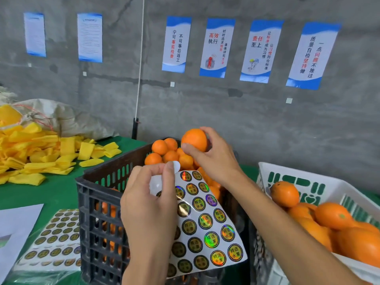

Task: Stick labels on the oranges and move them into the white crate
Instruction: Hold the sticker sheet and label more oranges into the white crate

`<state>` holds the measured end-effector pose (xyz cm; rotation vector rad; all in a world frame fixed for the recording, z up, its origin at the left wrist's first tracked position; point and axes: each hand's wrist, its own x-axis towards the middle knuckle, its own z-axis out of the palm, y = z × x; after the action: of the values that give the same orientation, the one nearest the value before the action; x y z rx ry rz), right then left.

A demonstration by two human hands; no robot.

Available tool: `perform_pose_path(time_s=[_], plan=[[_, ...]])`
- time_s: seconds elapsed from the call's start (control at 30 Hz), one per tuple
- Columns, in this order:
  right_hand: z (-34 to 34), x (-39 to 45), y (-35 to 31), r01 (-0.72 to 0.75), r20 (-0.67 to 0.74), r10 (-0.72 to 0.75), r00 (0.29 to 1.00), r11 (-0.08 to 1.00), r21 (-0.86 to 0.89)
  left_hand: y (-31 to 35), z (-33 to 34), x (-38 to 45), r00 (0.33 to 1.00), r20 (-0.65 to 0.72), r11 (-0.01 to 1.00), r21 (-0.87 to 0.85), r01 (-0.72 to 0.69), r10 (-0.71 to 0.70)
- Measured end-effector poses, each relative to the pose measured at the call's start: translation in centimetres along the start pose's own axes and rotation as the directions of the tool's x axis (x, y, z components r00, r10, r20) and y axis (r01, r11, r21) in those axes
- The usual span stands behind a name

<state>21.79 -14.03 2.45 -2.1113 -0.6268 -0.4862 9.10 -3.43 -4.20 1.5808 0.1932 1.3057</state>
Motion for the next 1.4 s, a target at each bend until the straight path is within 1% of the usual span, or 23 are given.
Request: perform_pose_path(time_s=[0.03,0.1,0.13,0.2,0.3,0.37,0.43,0.53,0.63,0.7,0.77,0.83,0.87,0.93,1.0,1.1,1.17,1.2,1.23,1.3,1.33,1.37,1.4], plan=[[-1.6,-2.3,-0.6,-0.001,-0.058,0.009,0.998,0.992,0.126,0.6,0.0,-0.2,1.000,0.010,1.000,-0.030,-0.003,0.003],[-4.4,-7.7,-1.6,0.062,-0.204,-0.005,0.979,0.959,0.278,2.1,0.1,-0.9,0.998,0.054,0.997,-0.073,-0.026,0.030],[-5.6,-10.5,-1.9,0.113,-0.290,-0.015,0.957,0.940,0.323,3.0,0.2,-1.5,0.996,0.078,0.995,-0.084,-0.046,0.053],[-7.0,-15.3,-2.5,0.185,-0.446,0.019,0.895,0.894,0.407,4.7,0.7,-3.0,0.987,0.122,0.989,-0.114,-0.093,0.107],[-7.5,-19.2,-2.2,0.221,-0.569,0.114,0.814,0.846,0.485,6.6,1.3,-5.1,0.968,0.196,0.977,-0.174,-0.123,0.157],[-7.4,-20.1,-1.7,0.195,-0.566,0.170,0.807,0.827,0.526,7.1,1.8,-6.1,0.959,0.240,0.974,-0.204,-0.102,0.151],[-7.1,-20.3,-0.9,0.163,-0.535,0.206,0.819,0.811,0.562,7.2,2.2,-6.8,0.953,0.273,0.971,-0.231,-0.069,0.133],[-6.9,-20.3,0.2,0.126,-0.487,0.229,0.843,0.796,0.592,7.0,2.7,-7.5,0.942,0.309,0.969,-0.240,-0.055,0.130],[-7.1,-20.3,1.3,0.108,-0.446,0.241,0.862,0.772,0.626,6.7,3.0,-7.6,0.916,0.391,0.965,-0.260,0.016,0.090],[-7.2,-20.1,1.9,0.099,-0.426,0.263,0.866,0.745,0.660,6.5,3.1,-7.5,0.891,0.434,0.969,-0.245,-0.021,0.129],[-7.3,-20.0,2.4,0.084,-0.413,0.274,0.868,0.739,0.668,6.1,3.2,-7.4,0.852,0.475,0.969,-0.207,-0.138,0.222],[-7.5,-20.0,2.9,0.089,-0.411,0.262,0.873,0.743,0.664,5.8,3.4,-7.5,0.772,0.552,0.948,-0.165,-0.270,0.316],[-7.7,-20.0,3.1,0.091,-0.416,0.252,0.874,0.754,0.650,5.7,3.5,-7.7,0.730,0.596,0.939,-0.148,-0.310,0.335],[-8.1,-19.9,3.5,0.071,-0.426,0.253,0.869,0.787,0.612,5.7,3.6,-8.0,0.680,0.653,0.935,-0.139,-0.326,0.334],[-8.4,-20.2,3.7,-0.005,-0.398,0.298,0.867,0.806,0.592,5.8,3.7,-8.3,0.646,0.684,0.937,-0.181,-0.300,0.339],[-9.1,-20.4,4.2,-0.125,-0.263,0.337,0.904,0.797,0.591,5.9,3.6,-8.5,0.617,0.696,0.929,-0.253,-0.269,0.368],[-9.3,-20.1,4.6,-0.190,-0.162,0.386,0.908,0.725,0.662,5.8,3.8,-8.5,0.636,0.672,0.924,-0.242,-0.297,0.380],[-9.5,-19.9,4.5,-0.212,-0.120,0.432,0.894,0.644,0.735,5.7,3.9,-8.5,0.652,0.658,0.925,-0.230,-0.303,0.377],[-9.7,-19.6,4.5,-0.206,-0.088,0.477,0.874,0.529,0.823,5.7,3.9,-8.6,0.669,0.648,0.930,-0.219,-0.296,0.365],[-10.4,-19.1,4.9,-0.071,-0.085,0.543,0.836,0.260,0.963,5.5,3.9,-8.6,0.694,0.633,0.938,-0.198,-0.284,0.344],[-11.0,-19.0,5.3,0.015,-0.098,0.551,0.829,0.152,0.988,5.5,4.0,-8.7,0.699,0.632,0.941,-0.183,-0.286,0.335],[-11.6,-18.9,5.8,0.079,-0.113,0.549,0.828,0.086,0.993,5.5,4.0,-8.8,0.699,0.638,0.944,-0.164,-0.286,0.323],[-12.3,-18.9,6.2,0.109,-0.126,0.552,0.824,0.064,0.992,5.6,4.0,-9.0,0.698,0.645,0.947,-0.147,-0.286,0.310]])
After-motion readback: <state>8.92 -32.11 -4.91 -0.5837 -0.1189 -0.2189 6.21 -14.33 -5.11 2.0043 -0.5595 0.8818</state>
